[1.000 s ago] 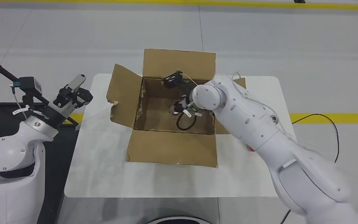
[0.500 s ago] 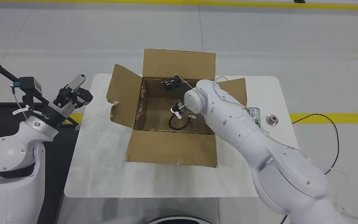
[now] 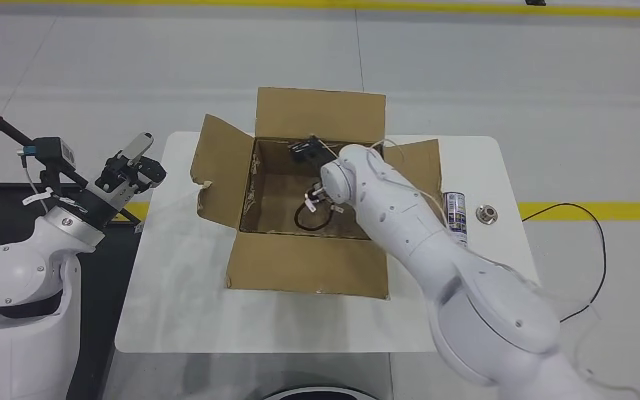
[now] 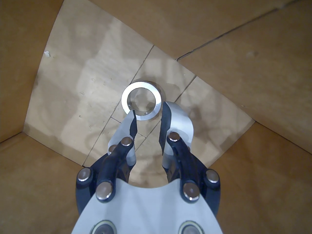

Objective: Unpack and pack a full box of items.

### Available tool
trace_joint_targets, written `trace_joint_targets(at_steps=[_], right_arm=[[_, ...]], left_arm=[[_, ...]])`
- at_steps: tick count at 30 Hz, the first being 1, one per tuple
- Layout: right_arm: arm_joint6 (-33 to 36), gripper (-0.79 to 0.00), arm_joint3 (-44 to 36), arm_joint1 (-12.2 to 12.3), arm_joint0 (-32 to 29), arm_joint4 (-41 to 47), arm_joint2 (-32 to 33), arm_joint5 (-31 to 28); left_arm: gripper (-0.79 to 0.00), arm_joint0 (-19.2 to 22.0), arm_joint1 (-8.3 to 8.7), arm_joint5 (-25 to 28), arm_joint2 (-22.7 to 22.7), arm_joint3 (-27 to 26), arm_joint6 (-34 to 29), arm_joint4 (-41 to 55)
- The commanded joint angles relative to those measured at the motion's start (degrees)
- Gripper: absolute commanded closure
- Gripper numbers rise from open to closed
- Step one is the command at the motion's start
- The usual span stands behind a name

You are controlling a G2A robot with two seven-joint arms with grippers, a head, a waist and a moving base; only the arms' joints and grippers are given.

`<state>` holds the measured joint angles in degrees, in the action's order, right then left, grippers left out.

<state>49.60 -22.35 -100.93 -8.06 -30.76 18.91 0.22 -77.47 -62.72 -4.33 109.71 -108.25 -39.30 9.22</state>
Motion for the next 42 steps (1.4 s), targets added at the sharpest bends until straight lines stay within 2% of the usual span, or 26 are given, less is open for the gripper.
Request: trace_joint_targets(at_steps=[1, 13, 15, 16, 20, 42], right_arm=[[-0.2, -0.262, 1.0, -0.6, 0.0, -0.3, 0.0, 0.1], [-1.2, -0.286, 6.5, -3.8, 0.0, -2.4, 0.1, -0.9], [-3.3, -0.243, 7.1, -4.1, 0.0, -2.5, 0.4, -0.1], [-3.9, -0.231, 7.4, -4.3, 0.1, -2.4, 0.6, 0.1], [-4.5, -0.271, 8.4, -4.7, 0.4, -2.2, 1.3, -0.1], [-5.2, -0.277, 11.3, -6.4, -0.5, -4.9, 2.8, -1.1]], left_arm=[[-0.785, 0.0, 0.0, 0.0, 0.0, 0.0, 0.0, 0.0], [-0.785, 0.0, 0.0, 0.0, 0.0, 0.0, 0.0, 0.0], [-0.785, 0.0, 0.0, 0.0, 0.0, 0.0, 0.0, 0.0], [-0.785, 0.0, 0.0, 0.0, 0.0, 0.0, 0.0, 0.0], [-0.785, 0.0, 0.0, 0.0, 0.0, 0.0, 0.0, 0.0], [-0.785, 0.0, 0.0, 0.0, 0.0, 0.0, 0.0, 0.0]])
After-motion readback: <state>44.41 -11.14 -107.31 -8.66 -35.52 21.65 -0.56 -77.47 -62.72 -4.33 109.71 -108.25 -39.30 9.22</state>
